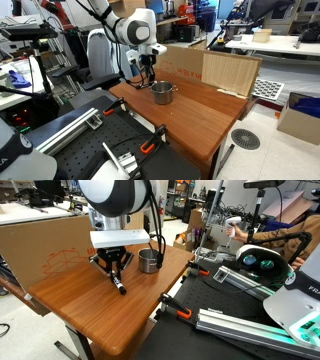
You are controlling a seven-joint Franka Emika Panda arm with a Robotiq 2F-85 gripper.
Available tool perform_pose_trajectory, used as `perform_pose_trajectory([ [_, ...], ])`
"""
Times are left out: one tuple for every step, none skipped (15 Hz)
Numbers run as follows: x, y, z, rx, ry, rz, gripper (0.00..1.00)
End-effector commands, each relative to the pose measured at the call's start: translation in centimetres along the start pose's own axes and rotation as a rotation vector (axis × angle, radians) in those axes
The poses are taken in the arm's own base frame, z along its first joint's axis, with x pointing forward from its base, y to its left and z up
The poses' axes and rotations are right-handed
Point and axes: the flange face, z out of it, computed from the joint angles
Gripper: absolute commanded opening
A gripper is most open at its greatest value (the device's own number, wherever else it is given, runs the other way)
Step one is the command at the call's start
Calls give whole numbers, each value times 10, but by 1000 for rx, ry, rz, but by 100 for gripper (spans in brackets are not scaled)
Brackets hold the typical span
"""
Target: Put the black marker inside the silver pot
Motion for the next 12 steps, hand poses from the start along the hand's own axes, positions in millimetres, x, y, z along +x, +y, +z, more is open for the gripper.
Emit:
perform_pose_trajectory([
  [1,-3,3,-17,4,-3,4],
  [1,-4,2,-16,5,-6,5],
  [1,-4,0,-15,8,-9,5],
  [1,-5,-2,-13,15,-10,5],
  [1,-6,-6,-8,23,-18,5],
  [1,-8,-9,-3,27,-22,5],
  [1,-11,-15,1,34,-29,5],
  [2,-14,-20,8,39,-37,5],
  [2,-17,-28,12,52,-46,5],
  [3,-19,-35,14,63,-55,5],
  [2,-21,-46,18,82,-65,5],
  [2,-23,-57,24,101,-78,5],
])
